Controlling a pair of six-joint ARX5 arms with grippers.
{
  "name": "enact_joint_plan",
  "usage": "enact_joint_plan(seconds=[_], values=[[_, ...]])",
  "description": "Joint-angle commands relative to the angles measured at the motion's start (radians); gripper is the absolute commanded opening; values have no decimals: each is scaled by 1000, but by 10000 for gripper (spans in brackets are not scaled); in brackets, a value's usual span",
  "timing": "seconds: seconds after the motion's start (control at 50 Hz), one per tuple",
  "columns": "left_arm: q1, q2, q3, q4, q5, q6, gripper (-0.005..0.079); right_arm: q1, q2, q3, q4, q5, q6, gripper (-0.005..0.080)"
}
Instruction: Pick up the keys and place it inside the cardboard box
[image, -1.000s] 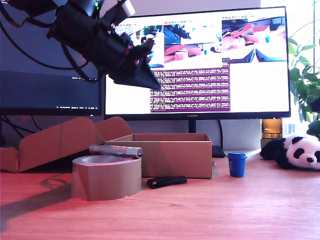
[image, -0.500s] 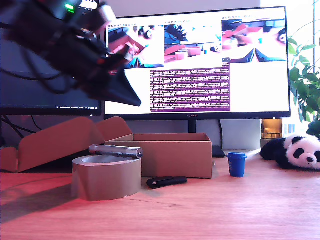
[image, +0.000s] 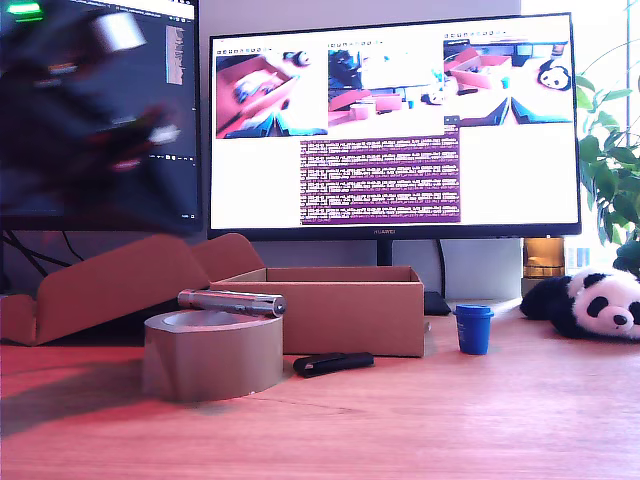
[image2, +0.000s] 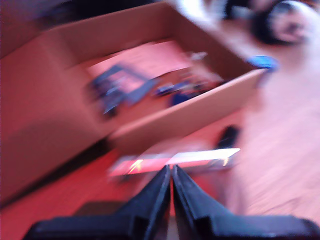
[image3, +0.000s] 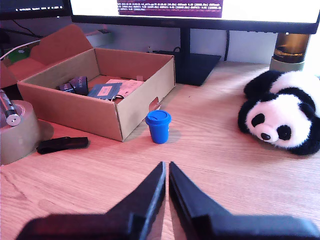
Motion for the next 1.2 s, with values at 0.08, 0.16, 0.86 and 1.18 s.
enact_joint_plan(seconds=[0.08, 0.16, 0.86, 1.18], values=[[25, -122, -118, 54, -30, -43, -21, -3, 0, 2, -7, 5, 2, -13], [29, -201, -179, 71, -70, -74, -21, -3, 0, 6, -8, 47, 1, -13], [29, -605, -314, -106, -143, -127, -21, -338, -26, 34, 38, -126, 39, -11], [29, -777, -353, -213, -170, -127, -21, -459, -26, 34, 13, -254, 40, -12]])
